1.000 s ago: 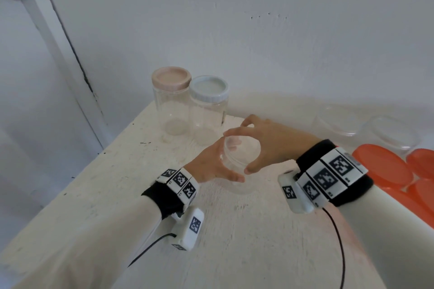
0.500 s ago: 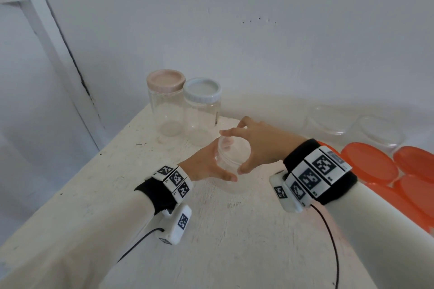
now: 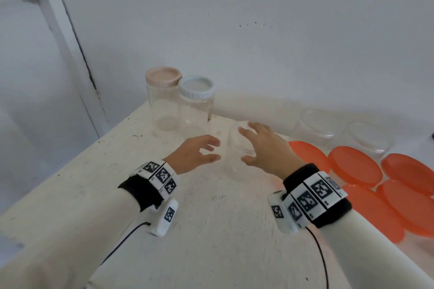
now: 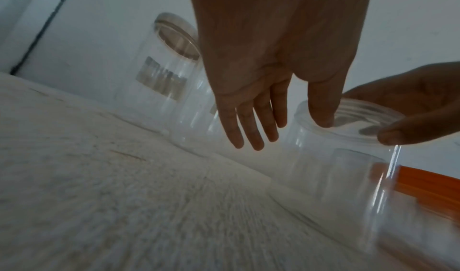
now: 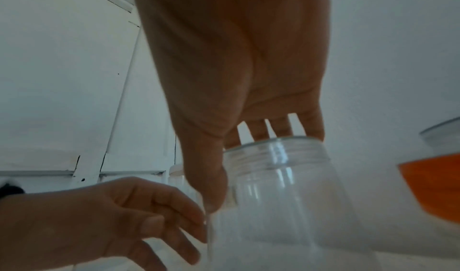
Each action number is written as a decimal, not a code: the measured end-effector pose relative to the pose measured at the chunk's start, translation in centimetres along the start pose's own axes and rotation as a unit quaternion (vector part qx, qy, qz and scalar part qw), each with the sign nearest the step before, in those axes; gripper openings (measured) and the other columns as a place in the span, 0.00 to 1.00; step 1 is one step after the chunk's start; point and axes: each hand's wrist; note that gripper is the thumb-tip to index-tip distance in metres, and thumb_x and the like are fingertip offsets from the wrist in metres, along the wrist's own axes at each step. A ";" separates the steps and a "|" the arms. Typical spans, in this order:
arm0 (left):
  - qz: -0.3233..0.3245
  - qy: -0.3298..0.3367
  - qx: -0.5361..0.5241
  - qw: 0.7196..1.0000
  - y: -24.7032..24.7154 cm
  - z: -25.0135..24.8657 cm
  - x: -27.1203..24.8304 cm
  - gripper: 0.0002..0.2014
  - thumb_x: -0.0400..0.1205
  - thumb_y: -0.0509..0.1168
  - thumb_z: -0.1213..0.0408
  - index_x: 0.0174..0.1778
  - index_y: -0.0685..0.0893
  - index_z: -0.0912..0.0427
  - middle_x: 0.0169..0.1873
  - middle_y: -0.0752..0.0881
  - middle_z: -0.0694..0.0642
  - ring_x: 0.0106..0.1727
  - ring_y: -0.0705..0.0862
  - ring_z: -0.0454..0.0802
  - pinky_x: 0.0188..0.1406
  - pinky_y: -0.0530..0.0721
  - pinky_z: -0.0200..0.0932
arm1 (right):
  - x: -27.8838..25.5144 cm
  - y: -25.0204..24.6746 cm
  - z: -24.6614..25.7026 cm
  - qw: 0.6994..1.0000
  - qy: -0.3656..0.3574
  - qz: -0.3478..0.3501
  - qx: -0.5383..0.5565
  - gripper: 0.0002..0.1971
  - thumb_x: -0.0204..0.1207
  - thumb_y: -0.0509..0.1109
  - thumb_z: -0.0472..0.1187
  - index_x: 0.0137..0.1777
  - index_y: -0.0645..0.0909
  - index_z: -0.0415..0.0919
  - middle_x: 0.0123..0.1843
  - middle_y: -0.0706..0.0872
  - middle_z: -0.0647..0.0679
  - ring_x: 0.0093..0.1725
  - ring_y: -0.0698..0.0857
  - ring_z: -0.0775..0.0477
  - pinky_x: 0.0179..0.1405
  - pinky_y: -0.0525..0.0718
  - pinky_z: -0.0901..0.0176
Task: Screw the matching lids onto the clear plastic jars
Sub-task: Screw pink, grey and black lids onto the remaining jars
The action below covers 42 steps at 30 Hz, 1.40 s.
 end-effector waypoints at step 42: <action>-0.122 0.102 -0.075 0.984 -18.2 12.6 8.9 0.57 0.67 0.79 0.69 0.80 0.42 0.54 0.79 0.54 0.57 0.78 0.63 0.54 0.74 0.69 0.60 | 18.1 4.6 11.1 0.837 0.198 -0.268 0.434 0.53 0.62 0.83 0.38 0.79 0.49 0.39 0.75 0.66 0.42 0.74 0.69 0.45 0.69 0.69 0.59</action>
Point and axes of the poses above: each hand's wrist, its own x-axis towards the middle knuckle, its own y-axis out of the palm, z = x × y
